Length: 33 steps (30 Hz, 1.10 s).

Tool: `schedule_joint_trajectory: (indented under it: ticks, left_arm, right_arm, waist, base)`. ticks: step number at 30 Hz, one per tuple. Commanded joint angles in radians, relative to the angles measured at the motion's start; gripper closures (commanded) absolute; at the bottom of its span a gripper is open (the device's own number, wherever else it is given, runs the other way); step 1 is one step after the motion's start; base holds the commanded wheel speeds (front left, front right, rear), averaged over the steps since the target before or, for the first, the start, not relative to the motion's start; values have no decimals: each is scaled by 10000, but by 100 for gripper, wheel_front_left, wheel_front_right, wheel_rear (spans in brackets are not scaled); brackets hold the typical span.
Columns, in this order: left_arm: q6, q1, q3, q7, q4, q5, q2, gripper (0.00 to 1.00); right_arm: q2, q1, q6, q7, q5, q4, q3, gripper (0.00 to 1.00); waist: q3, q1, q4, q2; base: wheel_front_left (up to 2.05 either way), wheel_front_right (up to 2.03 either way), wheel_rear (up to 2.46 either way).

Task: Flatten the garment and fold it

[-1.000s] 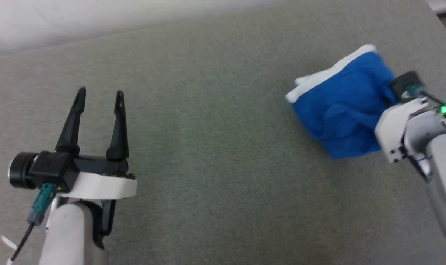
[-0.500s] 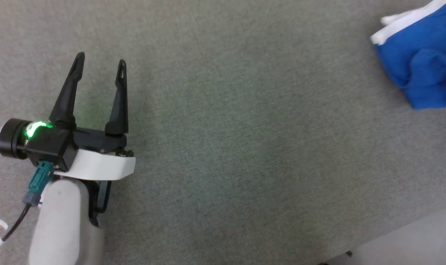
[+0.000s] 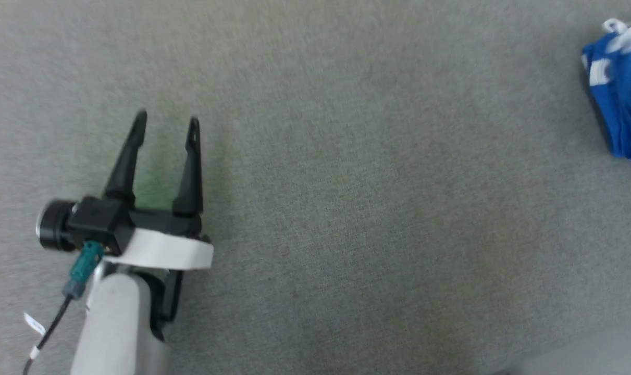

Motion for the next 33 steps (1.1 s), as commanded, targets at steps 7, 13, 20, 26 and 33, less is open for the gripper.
schedule_joint_trajectory:
  ticks: [7, 13, 20, 26, 33]
  left_arm:
    - [179, 1039, 61, -56, 361, -594, -448, 0]
    - [206, 1546, 71, -57, 780, -966, -607, 0]
    - [242, 1905, 101, -58, 1271, -1119, -666, 0]
    - [208, 2089, 90, -58, 1674, -1105, -679, 0]
    - [187, 2312, 37, -58, 1920, -974, -688, 0]
  right_arm:
    - [853, 1518, -21, -880, 1164, -1270, 117, 0]
    - [1517, 3161, -21, -1614, 2941, -3334, 1211, 0]
    - [2270, 5329, -21, -2022, 4377, -5850, 1936, 0]
    - [2720, 6539, -21, -2481, 4919, -6773, 2085, 0]
    - [3441, 7649, -21, -2718, 4797, -7292, 2091, 0]
  waist:
    - [-2974, 0, 1294, -1]
    - [-3908, 0, 1896, -1]
    - [-4605, 0, 2569, -1]
    - [-4908, 0, 2955, -1]
    - [-5094, 0, 3307, -1]
  base:
    - [0, 0, 0]
    - [0, 0, 0]
    - [0, 0, 0]
    - [0, 0, 0]
    - [0, 0, 0]
